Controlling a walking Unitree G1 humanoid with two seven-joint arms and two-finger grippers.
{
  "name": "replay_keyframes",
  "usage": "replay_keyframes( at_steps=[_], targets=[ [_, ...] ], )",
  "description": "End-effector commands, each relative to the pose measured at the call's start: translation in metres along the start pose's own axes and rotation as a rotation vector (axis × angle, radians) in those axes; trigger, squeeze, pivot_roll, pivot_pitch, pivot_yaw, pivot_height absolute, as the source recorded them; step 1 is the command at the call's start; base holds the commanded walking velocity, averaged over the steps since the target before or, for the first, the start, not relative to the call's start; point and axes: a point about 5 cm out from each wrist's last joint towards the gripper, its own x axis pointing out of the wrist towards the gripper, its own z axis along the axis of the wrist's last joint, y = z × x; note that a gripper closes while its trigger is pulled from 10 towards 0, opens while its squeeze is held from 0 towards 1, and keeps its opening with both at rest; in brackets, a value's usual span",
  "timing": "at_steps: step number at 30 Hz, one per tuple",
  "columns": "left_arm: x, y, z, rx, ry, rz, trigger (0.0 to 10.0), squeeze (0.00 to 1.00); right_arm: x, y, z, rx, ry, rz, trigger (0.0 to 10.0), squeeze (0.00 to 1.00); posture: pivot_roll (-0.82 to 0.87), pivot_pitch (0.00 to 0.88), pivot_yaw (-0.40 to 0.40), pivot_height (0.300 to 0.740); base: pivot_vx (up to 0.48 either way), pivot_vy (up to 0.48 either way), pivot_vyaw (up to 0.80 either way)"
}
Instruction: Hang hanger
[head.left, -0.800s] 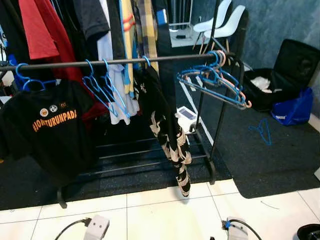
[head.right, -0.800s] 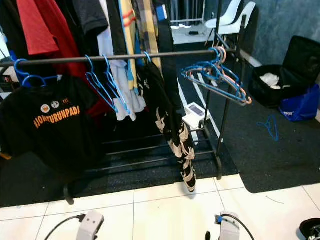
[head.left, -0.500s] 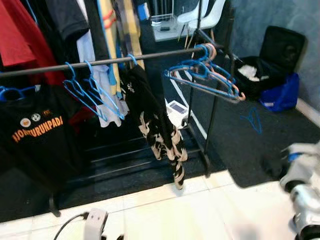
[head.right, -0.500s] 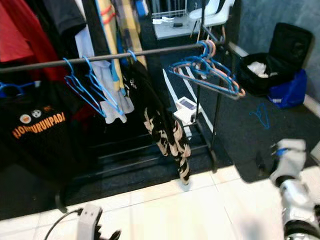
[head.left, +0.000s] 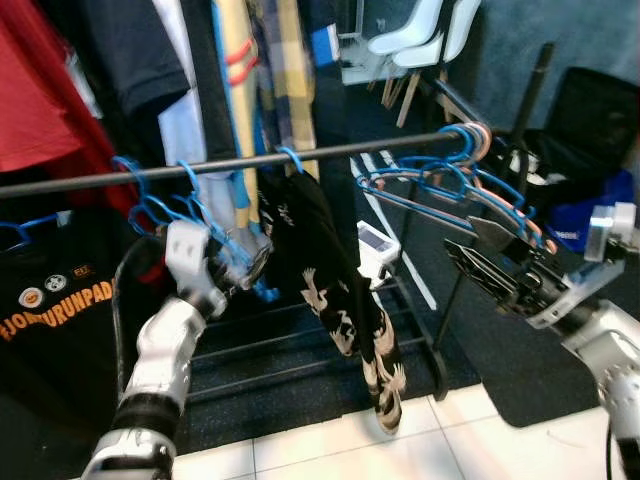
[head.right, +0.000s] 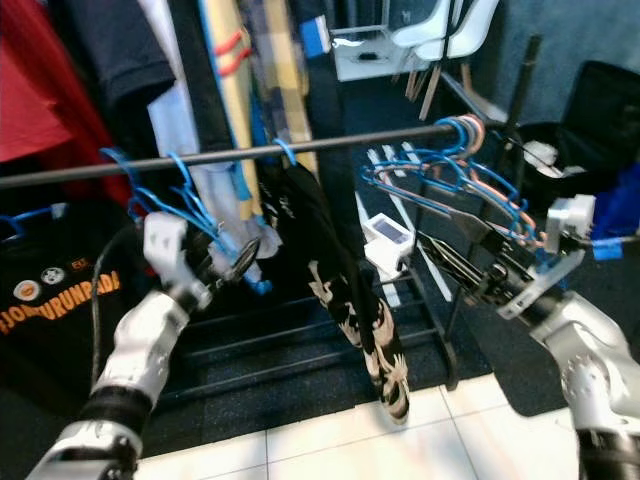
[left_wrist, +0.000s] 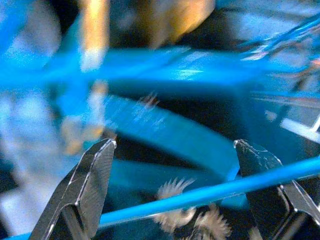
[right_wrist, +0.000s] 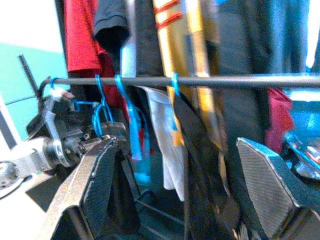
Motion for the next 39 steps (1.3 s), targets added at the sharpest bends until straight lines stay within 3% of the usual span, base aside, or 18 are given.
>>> replay_keyframes(
  at_steps=[1, 4, 6, 12, 15, 19, 24, 33, 35, 39],
  targets=[
    [-0.010, 0.011, -0.010, -0.043, 0.049, 0.069, 10.0, 0.00, 0.010, 0.008, -0.010, -0.028, 0.098, 0.049, 10.0, 0.00, -0.12, 0.000, 0.028, 0.740, 0.000, 0.000, 0.00],
    [-0.008, 0.014, -0.006, -0.041, 0.039, 0.086, 10.0, 0.00, 0.012, 0.008, -0.012, -0.068, 0.158, 0.035, 10.0, 0.00, -0.12, 0.000, 0.028, 0.740, 0.000, 0.000, 0.00],
    [-0.008, 0.018, 0.002, -0.025, 0.024, 0.113, 10.0, 0.00, 0.025, 0.001, -0.016, -0.168, 0.260, -0.056, 10.0, 0.00, -0.12, 0.000, 0.028, 0.740, 0.000, 0.000, 0.00],
    [-0.010, 0.019, 0.008, -0.023, 0.035, 0.119, 10.0, 0.00, 0.035, -0.001, -0.016, -0.216, 0.284, -0.094, 10.0, 0.00, -0.12, 0.000, 0.029, 0.740, 0.000, 0.000, 0.00],
    [-0.025, 0.023, -0.002, 0.007, 0.127, 0.109, 10.0, 0.00, 0.059, -0.020, -0.019, -0.305, 0.318, -0.258, 10.0, 0.00, -0.10, 0.000, 0.026, 0.740, 0.000, 0.000, 0.00],
    [-0.036, 0.025, -0.011, 0.027, 0.176, 0.099, 10.0, 0.00, 0.072, -0.022, -0.021, -0.312, 0.338, -0.261, 10.0, 0.00, -0.09, 0.002, 0.025, 0.740, 0.000, 0.000, 0.00],
    [-0.056, 0.030, -0.022, 0.076, 0.257, 0.105, 10.0, 0.00, 0.093, -0.021, -0.036, -0.361, 0.475, -0.227, 10.0, 0.00, -0.08, 0.019, 0.020, 0.740, 0.000, 0.000, 0.00],
    [-0.066, 0.028, -0.017, 0.079, 0.270, 0.095, 10.0, 0.00, 0.107, -0.021, -0.045, -0.320, 0.534, -0.235, 10.0, 0.00, -0.06, 0.046, 0.020, 0.740, 0.000, 0.000, 0.00],
    [-0.071, 0.027, -0.014, 0.082, 0.275, 0.088, 10.0, 0.00, 0.112, -0.022, -0.047, -0.241, 0.551, -0.244, 10.0, 0.00, -0.05, 0.055, 0.022, 0.740, 0.000, 0.000, 0.00],
    [-0.073, 0.027, -0.014, 0.083, 0.277, 0.085, 10.0, 0.00, 0.114, -0.022, -0.047, -0.201, 0.547, -0.238, 10.0, 0.00, -0.05, 0.055, 0.022, 0.740, 0.000, 0.000, 0.00]
  ],
)
